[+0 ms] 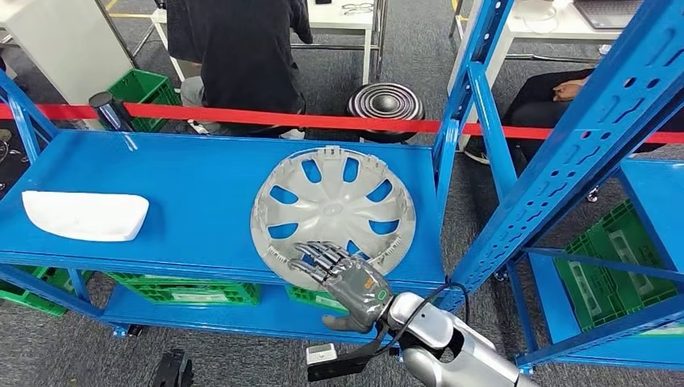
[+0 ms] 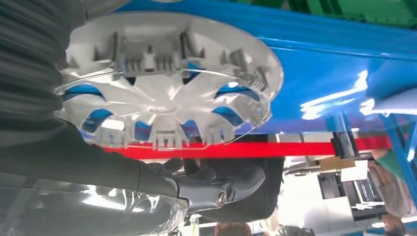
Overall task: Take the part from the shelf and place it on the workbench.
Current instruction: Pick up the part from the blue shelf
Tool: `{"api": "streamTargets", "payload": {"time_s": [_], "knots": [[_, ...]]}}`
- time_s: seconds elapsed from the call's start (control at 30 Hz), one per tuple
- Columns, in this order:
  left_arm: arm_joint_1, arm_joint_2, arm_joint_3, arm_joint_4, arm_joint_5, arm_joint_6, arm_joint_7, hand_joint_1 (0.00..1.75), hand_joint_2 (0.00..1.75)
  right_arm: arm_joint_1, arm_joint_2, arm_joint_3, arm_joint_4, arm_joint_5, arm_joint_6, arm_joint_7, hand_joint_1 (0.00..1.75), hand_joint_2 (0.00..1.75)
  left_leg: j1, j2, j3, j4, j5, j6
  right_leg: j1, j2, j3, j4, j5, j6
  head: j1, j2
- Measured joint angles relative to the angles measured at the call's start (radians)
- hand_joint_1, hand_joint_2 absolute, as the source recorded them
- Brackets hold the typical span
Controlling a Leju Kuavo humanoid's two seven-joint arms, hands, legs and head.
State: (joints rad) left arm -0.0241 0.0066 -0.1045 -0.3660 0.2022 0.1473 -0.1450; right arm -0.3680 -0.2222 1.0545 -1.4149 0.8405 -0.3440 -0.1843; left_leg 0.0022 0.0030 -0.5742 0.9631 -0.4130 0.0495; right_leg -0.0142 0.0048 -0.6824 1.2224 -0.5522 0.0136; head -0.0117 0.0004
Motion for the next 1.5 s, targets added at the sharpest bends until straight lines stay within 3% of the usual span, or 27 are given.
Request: {"api": "streamTargets", "payload": {"time_s": [0.03,0.07,0.1,0.13,0.2,0.27,0.33,0.4,0.5,0.53,0.57,0.6,0.67,0.73,0.83,0.9,0.97,1.03,1.07,1.1,1.17,1.2,1.27,1.4,1.43,1.5], "knots": [[0.000,0.000,-0.004,0.001,0.000,0.000,0.001,0.00,0.00,-0.001,0.003,0.006,0.005,0.000,0.000,0.002,0.00,1.75,0.000,-0.001,0.000,0.000,0.000,0.000,-0.002,0.000,-0.029,0.052,-0.014,0.003,0.000,0.000],[0.000,-0.001,-0.007,0.002,0.000,0.000,0.001,0.00,0.00,-0.001,0.007,0.011,0.009,0.000,0.000,0.003,0.00,1.75,0.001,-0.002,0.000,0.001,-0.001,-0.002,-0.004,0.000,-0.040,0.069,-0.013,0.011,0.000,0.000],[-0.001,-0.002,-0.010,0.003,0.000,0.000,0.001,0.00,0.00,-0.003,0.012,0.016,0.014,0.000,0.000,0.005,0.00,1.75,0.002,-0.003,0.000,0.004,-0.003,-0.004,-0.007,-0.001,-0.029,0.040,0.005,0.022,0.000,0.000],[-0.001,-0.002,-0.012,0.003,0.000,0.000,0.002,0.00,0.00,-0.006,0.017,0.020,0.018,0.000,0.001,0.006,0.00,1.75,0.004,-0.004,-0.001,0.009,-0.006,-0.009,-0.011,-0.002,0.001,-0.026,0.035,0.034,0.000,0.000],[-0.004,-0.003,-0.015,0.003,0.000,0.000,0.003,0.00,0.00,-0.013,0.031,0.028,0.026,0.000,0.004,0.008,0.00,1.75,0.004,-0.005,-0.006,0.028,-0.017,-0.025,-0.016,-0.005,0.064,-0.157,0.084,0.042,0.000,0.000],[-0.007,-0.002,-0.016,0.004,0.001,0.000,0.005,0.00,0.00,-0.020,0.044,0.037,0.036,-0.002,0.011,0.011,0.00,1.75,0.002,-0.005,-0.014,0.042,-0.026,-0.038,-0.013,-0.005,0.086,-0.199,0.097,0.028,0.000,0.000],[-0.009,-0.002,-0.021,0.004,0.003,0.000,0.009,0.00,0.00,-0.023,0.055,0.046,0.049,-0.003,0.020,0.013,0.00,1.75,0.005,-0.004,-0.017,0.046,-0.028,-0.044,-0.011,-0.002,0.086,-0.200,0.100,0.013,0.000,0.000],[-0.011,-0.002,-0.028,0.004,0.006,0.001,0.011,0.00,0.00,-0.026,0.068,0.055,0.062,-0.002,0.029,0.017,0.00,1.75,0.010,-0.004,-0.029,0.075,-0.050,-0.052,-0.015,-0.001,0.088,-0.201,0.102,0.002,-0.001,0.000],[-0.015,-0.001,-0.035,0.004,0.009,0.004,0.014,0.00,0.00,-0.033,0.086,0.072,0.085,0.006,0.047,0.025,0.00,1.75,0.012,-0.004,-0.112,0.254,-0.139,-0.067,-0.014,-0.001,0.089,-0.201,0.102,-0.006,-0.002,0.000],[-0.015,-0.001,-0.037,0.004,0.010,0.006,0.016,0.00,0.00,-0.034,0.091,0.080,0.095,0.011,0.052,0.028,0.00,1.75,0.012,-0.004,-0.141,0.312,-0.158,-0.069,-0.012,-0.001,0.089,-0.201,0.102,-0.007,-0.002,0.000],[-0.016,-0.001,-0.039,0.004,0.010,0.007,0.018,0.00,0.00,-0.034,0.095,0.086,0.105,0.016,0.056,0.030,0.00,1.75,0.012,-0.004,-0.155,0.338,-0.159,-0.068,-0.010,-0.001,0.089,-0.201,0.101,-0.007,-0.002,0.000],[-0.016,-0.001,-0.040,0.004,0.010,0.008,0.019,0.00,0.00,-0.035,0.099,0.093,0.115,0.022,0.060,0.032,0.00,1.75,0.012,-0.004,-0.149,0.322,-0.140,-0.064,-0.008,0.000,0.090,-0.201,0.101,-0.007,-0.002,0.000],[-0.020,-0.001,-0.041,0.004,0.011,0.009,0.022,0.00,0.00,-0.041,0.110,0.102,0.132,0.034,0.062,0.036,0.00,1.75,0.008,-0.004,-0.086,0.191,-0.074,-0.047,-0.005,0.003,0.093,-0.202,0.101,-0.007,-0.002,0.000],[-0.026,0.000,-0.043,0.005,0.015,0.012,0.025,0.00,0.00,-0.054,0.123,0.109,0.148,0.050,0.060,0.051,0.00,1.75,0.000,-0.004,-0.030,0.077,-0.037,-0.030,-0.003,0.005,0.093,-0.204,0.103,-0.004,-0.001,0.000],[-0.032,0.001,-0.051,0.005,0.025,0.021,0.030,0.00,0.00,-0.072,0.145,0.116,0.176,0.083,0.055,0.098,0.00,1.75,-0.013,-0.003,-0.015,0.043,-0.034,-0.013,-0.005,0.005,0.092,-0.211,0.108,0.005,-0.003,0.000],[-0.035,-0.002,-0.055,0.006,0.031,0.028,0.031,0.00,0.00,-0.084,0.159,0.119,0.191,0.107,0.054,0.142,0.00,1.75,-0.009,-0.001,0.000,0.019,-0.020,-0.007,-0.003,0.003,0.085,-0.200,0.101,0.010,-0.002,0.000],[-0.040,-0.007,-0.057,0.006,0.034,0.031,0.033,0.00,0.00,-0.099,0.168,0.120,0.204,0.127,0.056,0.183,0.00,1.75,-0.003,0.001,0.011,-0.002,-0.005,-0.001,-0.002,0.001,0.045,-0.119,0.062,0.004,0.000,0.000],[-0.042,-0.010,-0.059,0.006,0.036,0.032,0.035,0.00,0.00,-0.106,0.171,0.121,0.218,0.140,0.058,0.208,0.00,1.75,-0.003,0.001,0.009,-0.003,-0.003,0.003,-0.003,0.002,-0.016,0.008,0.014,-0.002,0.000,0.000],[-0.042,-0.011,-0.060,0.007,0.037,0.032,0.037,0.00,0.00,-0.106,0.172,0.121,0.225,0.147,0.060,0.219,0.00,1.75,-0.003,0.000,0.008,-0.002,-0.003,0.002,-0.004,0.001,-0.036,0.046,0.006,0.002,0.000,0.000],[-0.042,-0.013,-0.062,0.007,0.037,0.032,0.040,0.00,0.00,-0.106,0.173,0.121,0.231,0.153,0.060,0.229,0.00,1.75,-0.003,-0.001,0.007,0.001,-0.005,0.000,-0.005,0.001,-0.040,0.050,0.013,0.009,0.000,0.000],[-0.042,-0.016,-0.065,0.008,0.034,0.032,0.044,0.00,0.00,-0.109,0.174,0.117,0.241,0.170,0.061,0.250,0.00,1.75,-0.002,-0.002,0.005,0.012,-0.011,-0.008,-0.008,-0.001,0.009,-0.055,0.064,0.028,0.000,0.000],[-0.043,-0.017,-0.067,0.008,0.033,0.032,0.046,0.00,0.00,-0.112,0.175,0.114,0.244,0.177,0.061,0.260,0.00,1.75,-0.001,-0.002,0.003,0.021,-0.017,-0.013,-0.009,-0.002,0.040,-0.119,0.085,0.031,0.000,0.000],[-0.045,-0.018,-0.070,0.008,0.030,0.032,0.050,0.00,0.00,-0.117,0.178,0.106,0.250,0.188,0.063,0.276,0.00,1.75,-0.004,-0.003,-0.007,0.039,-0.026,-0.025,-0.007,-0.004,0.077,-0.196,0.107,0.024,0.000,0.000],[-0.047,-0.018,-0.076,0.008,0.028,0.031,0.058,0.00,0.00,-0.120,0.183,0.089,0.263,0.205,0.093,0.304,0.00,1.75,-0.002,-0.003,-0.025,0.060,-0.039,-0.040,-0.009,0.000,0.077,-0.202,0.112,0.004,-0.002,0.000],[-0.047,-0.018,-0.079,0.007,0.028,0.031,0.059,0.00,0.00,-0.122,0.184,0.084,0.267,0.210,0.107,0.311,0.00,1.75,0.000,-0.003,-0.036,0.085,-0.055,-0.045,-0.013,0.000,0.078,-0.203,0.113,0.000,-0.003,0.000],[-0.048,-0.017,-0.082,0.007,0.027,0.031,0.063,0.00,0.00,-0.126,0.185,0.075,0.278,0.221,0.140,0.327,0.00,1.75,0.005,-0.003,-0.087,0.193,-0.112,-0.058,-0.015,0.001,0.078,-0.203,0.113,-0.004,-0.004,0.000]]}}
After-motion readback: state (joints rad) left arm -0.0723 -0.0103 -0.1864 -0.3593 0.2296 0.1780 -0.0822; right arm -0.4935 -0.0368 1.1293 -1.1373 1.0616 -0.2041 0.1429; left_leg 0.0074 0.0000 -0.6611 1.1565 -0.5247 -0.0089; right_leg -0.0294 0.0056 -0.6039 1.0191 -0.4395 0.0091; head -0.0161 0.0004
